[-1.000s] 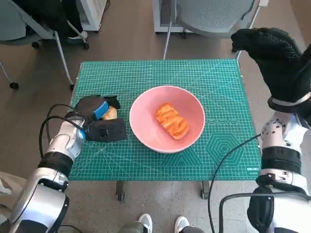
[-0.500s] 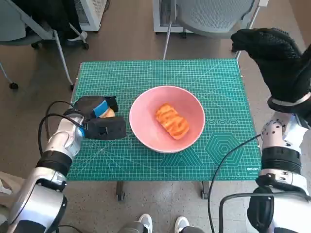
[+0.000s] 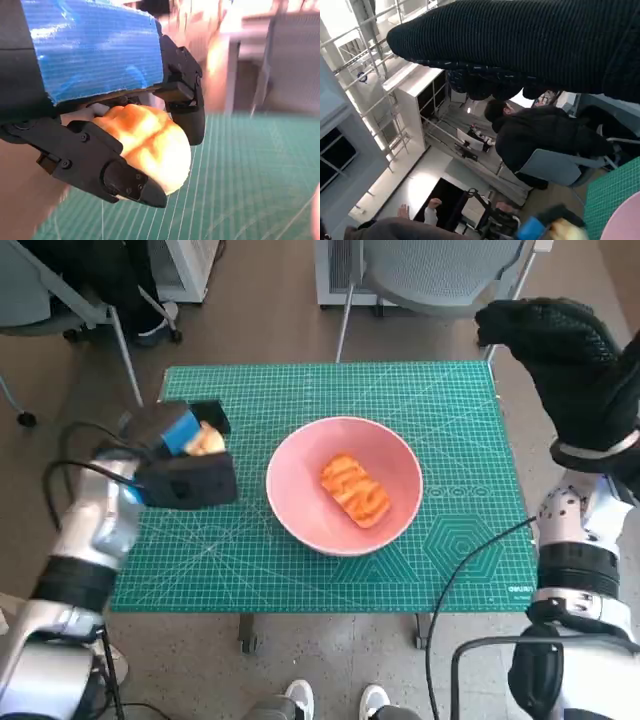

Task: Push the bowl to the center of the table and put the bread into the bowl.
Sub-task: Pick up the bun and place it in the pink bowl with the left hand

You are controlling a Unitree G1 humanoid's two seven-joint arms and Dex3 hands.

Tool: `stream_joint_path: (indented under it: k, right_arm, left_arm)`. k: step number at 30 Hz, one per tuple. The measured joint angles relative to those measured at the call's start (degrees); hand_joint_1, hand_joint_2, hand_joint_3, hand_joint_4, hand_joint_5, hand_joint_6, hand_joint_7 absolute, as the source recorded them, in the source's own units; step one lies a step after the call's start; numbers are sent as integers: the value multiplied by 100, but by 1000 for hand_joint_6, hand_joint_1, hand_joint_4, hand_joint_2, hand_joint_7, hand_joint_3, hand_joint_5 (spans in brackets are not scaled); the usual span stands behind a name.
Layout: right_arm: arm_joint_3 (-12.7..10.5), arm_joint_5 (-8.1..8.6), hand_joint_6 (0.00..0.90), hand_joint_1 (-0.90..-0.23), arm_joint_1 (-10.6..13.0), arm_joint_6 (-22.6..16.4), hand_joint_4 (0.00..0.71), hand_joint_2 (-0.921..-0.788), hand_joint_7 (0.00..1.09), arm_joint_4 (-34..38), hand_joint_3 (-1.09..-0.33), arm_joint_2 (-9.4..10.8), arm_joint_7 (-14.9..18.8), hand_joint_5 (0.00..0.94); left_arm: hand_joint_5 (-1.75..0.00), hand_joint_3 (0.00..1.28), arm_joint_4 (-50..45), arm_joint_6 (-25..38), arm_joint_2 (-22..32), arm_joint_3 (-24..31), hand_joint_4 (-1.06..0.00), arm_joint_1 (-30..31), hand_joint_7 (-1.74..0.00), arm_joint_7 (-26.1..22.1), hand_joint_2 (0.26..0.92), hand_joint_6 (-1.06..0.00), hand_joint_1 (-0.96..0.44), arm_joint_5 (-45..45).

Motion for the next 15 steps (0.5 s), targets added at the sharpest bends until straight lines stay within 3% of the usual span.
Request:
stream_joint_path:
  k: [7, 15]
  right_arm:
    - [3, -1, 284, -710, -1, 1, 237, -921, 10, 9, -797, 13, 0, 0]
    - [11, -1, 282, -710, -1, 1, 238, -921, 9, 12, -797, 49, 0, 1]
  left_arm:
    - [-1119, 78, -1357, 156, 202, 359, -682, 238, -1231, -237, 920, -611, 1, -17]
    - [-1036, 31, -2206, 139, 243, 559, -742, 233, -1195, -311, 920, -661, 1, 31]
